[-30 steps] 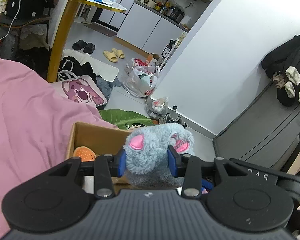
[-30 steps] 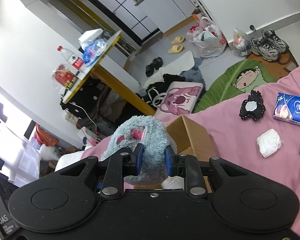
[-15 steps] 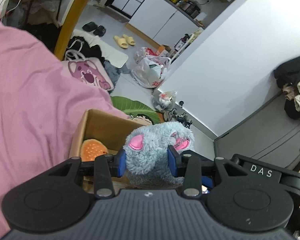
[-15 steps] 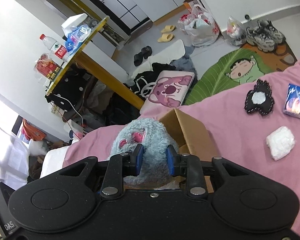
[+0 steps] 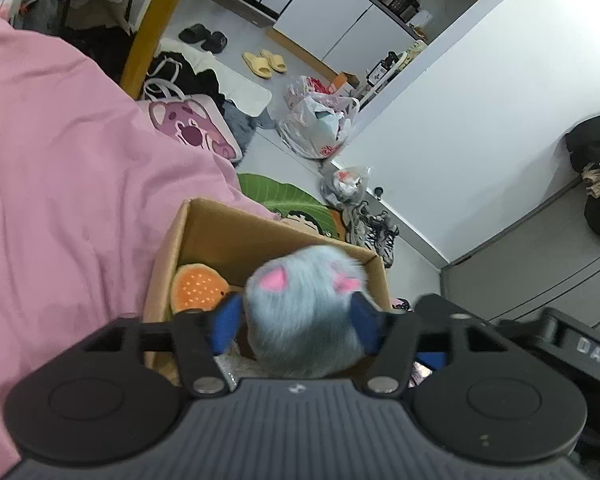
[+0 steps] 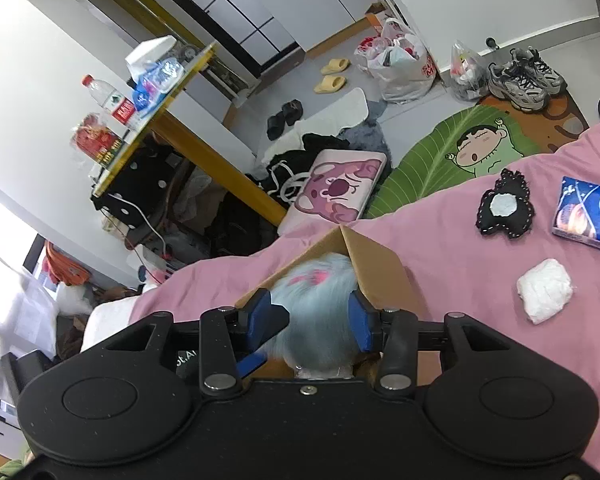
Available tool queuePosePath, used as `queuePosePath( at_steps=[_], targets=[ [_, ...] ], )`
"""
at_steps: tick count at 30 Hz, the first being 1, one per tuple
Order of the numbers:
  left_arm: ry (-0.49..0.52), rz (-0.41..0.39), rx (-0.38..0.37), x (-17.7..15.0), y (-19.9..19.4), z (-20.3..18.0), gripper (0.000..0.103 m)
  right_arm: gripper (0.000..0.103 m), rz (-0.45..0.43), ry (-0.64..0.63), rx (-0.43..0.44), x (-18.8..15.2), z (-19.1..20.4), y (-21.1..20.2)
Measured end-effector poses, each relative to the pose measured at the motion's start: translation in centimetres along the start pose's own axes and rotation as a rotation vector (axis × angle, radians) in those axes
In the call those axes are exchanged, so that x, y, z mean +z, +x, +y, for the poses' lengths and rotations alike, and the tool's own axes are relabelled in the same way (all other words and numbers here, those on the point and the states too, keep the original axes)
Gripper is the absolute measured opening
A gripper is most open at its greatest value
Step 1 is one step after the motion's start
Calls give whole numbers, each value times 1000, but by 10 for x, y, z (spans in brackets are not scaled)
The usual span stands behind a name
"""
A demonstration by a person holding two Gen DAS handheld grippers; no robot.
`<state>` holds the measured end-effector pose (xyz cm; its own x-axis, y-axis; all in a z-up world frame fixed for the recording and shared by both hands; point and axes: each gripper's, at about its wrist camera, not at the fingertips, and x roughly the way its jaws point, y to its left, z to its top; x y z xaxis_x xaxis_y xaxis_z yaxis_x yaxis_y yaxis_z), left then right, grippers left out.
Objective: Organize soft objects
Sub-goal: 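Open both grippers to drop the grey fluffy plush into the box, then move the left gripper to the white wrapped bundle while the right gripper approaches the denim plush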
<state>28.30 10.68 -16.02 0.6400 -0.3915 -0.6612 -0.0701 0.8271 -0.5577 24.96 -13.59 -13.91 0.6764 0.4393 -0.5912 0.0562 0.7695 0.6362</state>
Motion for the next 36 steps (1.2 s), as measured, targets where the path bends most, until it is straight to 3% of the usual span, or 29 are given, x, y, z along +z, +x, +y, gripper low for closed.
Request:
queuePosePath(
  at_steps=[8, 13, 20, 23, 30, 36],
  targets=[
    [35, -26, 30, -2, -24, -16, 79, 50, -19, 2, 23, -3, -8, -31],
    [102, -27, 106, -6, -40, -33, 82, 54, -22, 0, 47, -3, -10, -47],
    [175, -43, 178, -12, -67, -61, 82, 70, -60, -46, 59, 1, -12, -78],
    [195, -59, 175, -13, -80, -73, 83, 78, -77, -84, 50, 2, -13, -90],
    [255, -110, 208, -25, -108, -100, 101, 90, -116, -110, 92, 5, -25, -124],
    [274, -126, 227, -38, -122, -119, 103, 100, -149, -140, 118, 8, -36, -154]
  ],
)
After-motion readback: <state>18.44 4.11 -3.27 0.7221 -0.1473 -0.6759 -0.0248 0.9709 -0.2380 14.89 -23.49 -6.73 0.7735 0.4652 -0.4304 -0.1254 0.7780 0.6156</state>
